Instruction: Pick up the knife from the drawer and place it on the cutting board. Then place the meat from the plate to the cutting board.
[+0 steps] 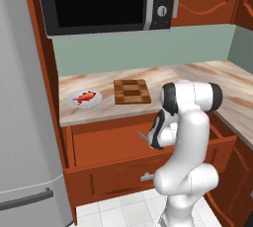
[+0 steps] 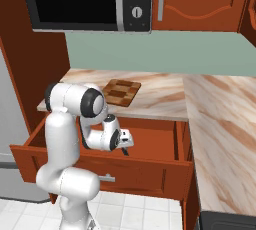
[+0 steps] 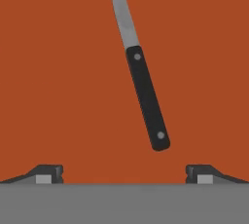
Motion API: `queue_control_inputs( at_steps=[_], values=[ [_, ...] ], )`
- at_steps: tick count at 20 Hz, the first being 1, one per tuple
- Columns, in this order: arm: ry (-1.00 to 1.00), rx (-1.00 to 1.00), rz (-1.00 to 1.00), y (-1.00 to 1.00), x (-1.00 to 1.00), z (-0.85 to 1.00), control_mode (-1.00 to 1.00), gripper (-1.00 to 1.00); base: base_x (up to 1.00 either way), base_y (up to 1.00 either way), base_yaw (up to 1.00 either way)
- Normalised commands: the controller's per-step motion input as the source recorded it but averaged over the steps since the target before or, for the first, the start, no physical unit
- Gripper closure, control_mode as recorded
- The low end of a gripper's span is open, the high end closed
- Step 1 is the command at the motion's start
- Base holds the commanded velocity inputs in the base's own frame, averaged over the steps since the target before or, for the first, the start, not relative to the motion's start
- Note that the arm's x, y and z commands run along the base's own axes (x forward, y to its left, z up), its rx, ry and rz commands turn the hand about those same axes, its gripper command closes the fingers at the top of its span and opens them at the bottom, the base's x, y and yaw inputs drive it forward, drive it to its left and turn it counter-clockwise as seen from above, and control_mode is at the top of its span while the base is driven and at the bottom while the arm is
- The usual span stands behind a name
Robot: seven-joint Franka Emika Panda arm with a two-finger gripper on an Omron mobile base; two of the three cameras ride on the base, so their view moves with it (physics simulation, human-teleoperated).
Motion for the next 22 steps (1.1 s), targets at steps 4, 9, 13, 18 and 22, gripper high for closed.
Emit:
queue_control_inputs(
  at_steps=[4, 9, 13, 18, 22],
  values=[
    [0.00, 0.00, 0.00, 0.00, 0.19, -0.18, -1.00, -1.00, 0.00, 0.00, 0.00],
    [0.00, 0.00, 0.00, 0.00, 0.29, -0.22, -1.00, -1.00, 0.00, 0.00, 0.00],
    [0.00, 0.00, 0.01, 0.00, 0.29, -0.26, -1.00, -1.00, 0.00, 0.00, 0.00],
    [0.00, 0.00, 0.02, 0.00, 0.19, -0.33, -1.00, -1.00, 0.00, 0.00, 0.00],
    [0.00, 0.00, 0.05, 0.00, 0.15, -0.29, -1.00, -1.00, 0.00, 0.00, 0.00]
  ],
)
